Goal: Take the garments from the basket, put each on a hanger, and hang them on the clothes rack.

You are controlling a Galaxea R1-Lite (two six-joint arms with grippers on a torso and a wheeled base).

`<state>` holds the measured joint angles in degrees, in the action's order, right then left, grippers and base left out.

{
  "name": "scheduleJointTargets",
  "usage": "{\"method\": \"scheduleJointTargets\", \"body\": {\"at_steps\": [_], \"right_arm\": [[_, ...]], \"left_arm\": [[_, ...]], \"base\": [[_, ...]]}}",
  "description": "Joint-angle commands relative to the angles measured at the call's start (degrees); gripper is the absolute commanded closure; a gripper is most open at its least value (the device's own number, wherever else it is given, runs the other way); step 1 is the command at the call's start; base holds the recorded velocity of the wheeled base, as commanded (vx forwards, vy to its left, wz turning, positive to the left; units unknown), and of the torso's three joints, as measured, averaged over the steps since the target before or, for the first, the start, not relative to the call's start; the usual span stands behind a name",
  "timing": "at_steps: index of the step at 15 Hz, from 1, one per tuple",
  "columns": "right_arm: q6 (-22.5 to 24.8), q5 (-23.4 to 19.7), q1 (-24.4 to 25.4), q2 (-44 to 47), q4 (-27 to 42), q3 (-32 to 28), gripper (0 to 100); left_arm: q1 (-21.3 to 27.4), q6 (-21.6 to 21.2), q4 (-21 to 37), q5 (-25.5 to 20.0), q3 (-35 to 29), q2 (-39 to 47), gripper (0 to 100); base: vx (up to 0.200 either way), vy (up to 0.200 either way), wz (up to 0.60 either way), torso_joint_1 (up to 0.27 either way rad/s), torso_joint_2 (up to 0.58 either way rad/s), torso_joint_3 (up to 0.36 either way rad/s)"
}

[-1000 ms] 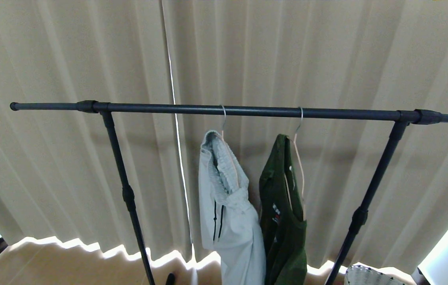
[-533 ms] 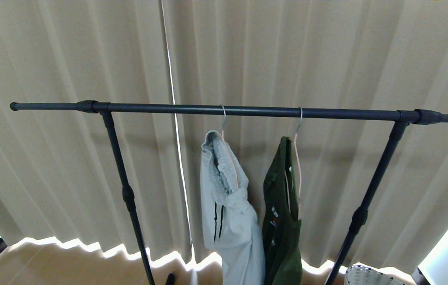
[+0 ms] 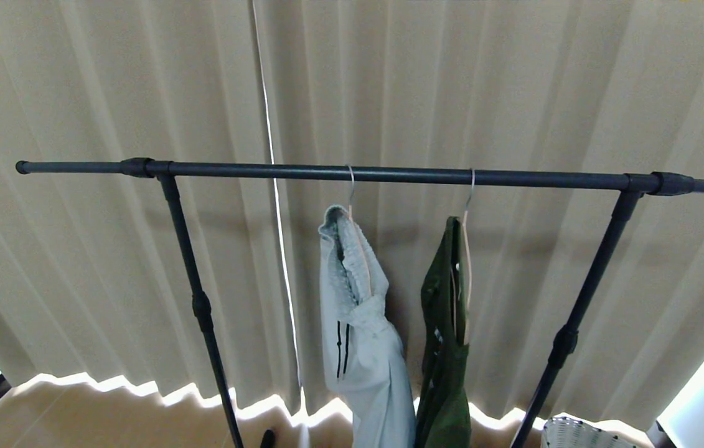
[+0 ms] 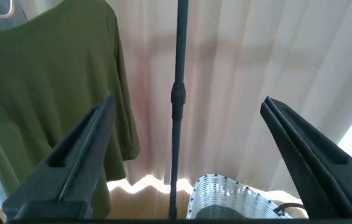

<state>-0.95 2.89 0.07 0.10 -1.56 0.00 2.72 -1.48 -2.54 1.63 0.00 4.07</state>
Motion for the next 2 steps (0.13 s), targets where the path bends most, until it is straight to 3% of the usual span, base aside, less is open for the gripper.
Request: {"method": "scheduleJointTargets", "body": {"at_steps": [1,2], "right_arm": [[0.0,0.0,0.0,-0.1,0.0,0.0,0],[0.1,0.0,0.0,-0.1,0.0,0.0,0]], "left_arm": [[0.0,0.0,0.0,0.0,0.0,0.1,0],[0.0,0.0,0.0,0.0,0.0,0.1,0]], "base": [[0.0,0.0,0.0,0.0,0.0,0.0],[0.0,0.0,0.0,0.0,0.0,0.0]]}}
